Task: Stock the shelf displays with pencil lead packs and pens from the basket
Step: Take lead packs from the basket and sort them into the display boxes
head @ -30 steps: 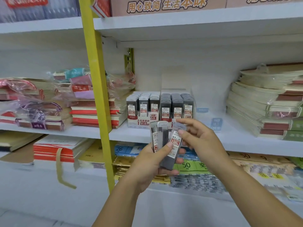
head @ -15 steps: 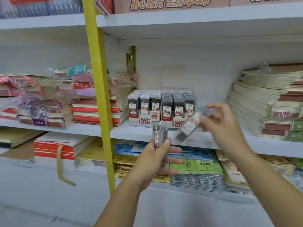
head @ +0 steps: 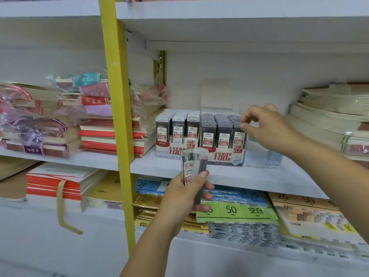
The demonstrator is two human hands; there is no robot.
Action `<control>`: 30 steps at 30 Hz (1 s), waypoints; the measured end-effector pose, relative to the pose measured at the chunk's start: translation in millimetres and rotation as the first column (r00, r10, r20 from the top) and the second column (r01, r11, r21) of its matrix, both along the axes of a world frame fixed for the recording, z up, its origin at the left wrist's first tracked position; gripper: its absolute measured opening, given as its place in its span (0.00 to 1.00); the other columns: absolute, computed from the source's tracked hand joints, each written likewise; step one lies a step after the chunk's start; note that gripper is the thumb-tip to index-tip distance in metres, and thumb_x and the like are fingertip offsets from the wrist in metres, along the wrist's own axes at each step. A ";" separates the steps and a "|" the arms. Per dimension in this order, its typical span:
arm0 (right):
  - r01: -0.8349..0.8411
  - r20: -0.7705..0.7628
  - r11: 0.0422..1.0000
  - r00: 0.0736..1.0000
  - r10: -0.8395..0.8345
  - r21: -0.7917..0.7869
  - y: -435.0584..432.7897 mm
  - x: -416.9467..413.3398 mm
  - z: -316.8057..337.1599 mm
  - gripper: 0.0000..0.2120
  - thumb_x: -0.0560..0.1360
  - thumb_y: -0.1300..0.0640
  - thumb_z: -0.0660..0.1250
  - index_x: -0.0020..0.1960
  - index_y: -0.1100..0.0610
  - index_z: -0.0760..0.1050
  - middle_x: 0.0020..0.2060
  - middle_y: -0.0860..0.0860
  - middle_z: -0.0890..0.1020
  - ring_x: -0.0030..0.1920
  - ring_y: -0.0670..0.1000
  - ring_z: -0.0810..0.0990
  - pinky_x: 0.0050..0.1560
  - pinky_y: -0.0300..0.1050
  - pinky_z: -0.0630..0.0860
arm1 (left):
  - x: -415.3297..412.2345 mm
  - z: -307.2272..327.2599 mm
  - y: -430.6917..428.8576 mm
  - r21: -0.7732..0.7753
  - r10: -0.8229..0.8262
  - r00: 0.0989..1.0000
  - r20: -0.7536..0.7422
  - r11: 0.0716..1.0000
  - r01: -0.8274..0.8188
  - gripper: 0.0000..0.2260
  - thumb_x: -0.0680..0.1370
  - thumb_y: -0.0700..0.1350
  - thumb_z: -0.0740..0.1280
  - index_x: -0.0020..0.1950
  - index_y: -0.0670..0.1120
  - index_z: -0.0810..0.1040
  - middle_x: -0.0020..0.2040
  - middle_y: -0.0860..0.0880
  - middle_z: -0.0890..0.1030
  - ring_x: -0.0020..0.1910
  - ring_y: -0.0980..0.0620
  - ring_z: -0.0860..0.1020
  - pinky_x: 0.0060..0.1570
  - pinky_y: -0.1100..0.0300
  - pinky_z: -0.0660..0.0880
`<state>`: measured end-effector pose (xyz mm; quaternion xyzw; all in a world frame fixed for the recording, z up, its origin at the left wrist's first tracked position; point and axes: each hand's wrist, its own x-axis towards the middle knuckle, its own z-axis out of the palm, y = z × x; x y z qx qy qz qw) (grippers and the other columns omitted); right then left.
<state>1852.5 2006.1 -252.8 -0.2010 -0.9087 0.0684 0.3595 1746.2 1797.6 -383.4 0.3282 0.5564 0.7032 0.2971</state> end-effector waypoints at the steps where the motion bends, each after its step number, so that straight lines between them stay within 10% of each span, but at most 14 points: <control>1: 0.051 0.009 0.995 0.999 -0.052 0.081 1.6 -2.3 -2.0 0.03 0.77 0.50 0.67 0.49 0.46 0.75 0.45 0.45 0.75 0.53 0.47 0.68 0.47 0.42 0.62 | -0.5 -0.3 0.5 -0.001 -0.005 1.000 -0.004 1.000 0.005 0.11 0.79 0.54 0.69 0.57 0.49 0.80 0.44 0.49 0.87 0.38 0.55 0.84 0.36 0.59 0.81; 7: 0.210 -0.021 0.935 0.977 -0.212 0.285 -9.8 -3.4 -15.9 0.15 0.79 0.53 0.64 0.65 0.52 0.77 0.55 0.51 0.75 0.60 0.54 0.64 0.57 0.47 0.63 | -2.0 -1.2 -1.8 0.004 -0.037 0.999 -0.002 0.999 0.037 0.12 0.78 0.54 0.69 0.58 0.51 0.79 0.47 0.49 0.87 0.38 0.56 0.84 0.34 0.61 0.80; 11: -0.098 -0.184 0.992 0.979 0.083 -0.077 -57.2 5.9 -51.1 0.14 0.79 0.51 0.61 0.63 0.46 0.76 0.50 0.41 0.77 0.48 0.41 0.73 0.50 0.36 0.69 | -1.4 0.0 -8.2 -0.011 -0.077 0.996 -0.032 0.997 0.077 0.13 0.78 0.54 0.70 0.57 0.49 0.80 0.47 0.48 0.87 0.36 0.56 0.82 0.30 0.63 0.76; 16: -0.461 -0.323 0.686 0.887 0.331 -0.563 -105.8 26.4 -97.8 0.14 0.79 0.53 0.66 0.61 0.38 0.75 0.48 0.41 0.83 0.45 0.42 0.79 0.48 0.36 0.76 | 25.5 1.1 -25.0 -0.057 -0.150 0.985 -0.089 0.988 0.145 0.12 0.79 0.55 0.69 0.59 0.51 0.80 0.45 0.48 0.86 0.34 0.56 0.78 0.29 0.64 0.72; 20: -0.573 -0.444 0.515 0.820 0.362 -0.638 -98.2 27.3 -94.0 0.14 0.78 0.62 0.66 0.55 0.44 0.77 0.40 0.50 0.84 0.35 0.48 0.78 0.37 0.42 0.75 | 21.7 3.5 -24.5 -0.077 -0.216 0.976 -0.026 0.974 0.214 0.16 0.78 0.60 0.66 0.58 0.51 0.82 0.47 0.51 0.84 0.39 0.57 0.77 0.36 0.64 0.74; 25: -0.553 -0.404 0.489 0.831 0.382 -0.675 -96.5 31.3 -95.8 0.07 0.73 0.46 0.67 0.51 0.42 0.77 0.48 0.50 0.85 0.42 0.48 0.81 0.45 0.42 0.76 | 16.2 1.6 -27.0 -0.071 -0.256 0.966 0.047 0.963 0.258 0.11 0.79 0.49 0.69 0.61 0.51 0.84 0.49 0.51 0.84 0.44 0.57 0.79 0.38 0.63 0.74; 30: -0.540 -0.450 0.442 0.842 0.298 -0.716 -90.9 38.8 -97.3 0.12 0.80 0.59 0.62 0.60 0.45 0.73 0.52 0.48 0.85 0.52 0.53 0.84 0.57 0.51 0.76 | 19.0 -2.5 -23.3 -0.063 -0.179 0.982 0.067 0.981 0.183 0.21 0.68 0.50 0.77 0.59 0.47 0.82 0.52 0.48 0.87 0.50 0.50 0.86 0.37 0.63 0.79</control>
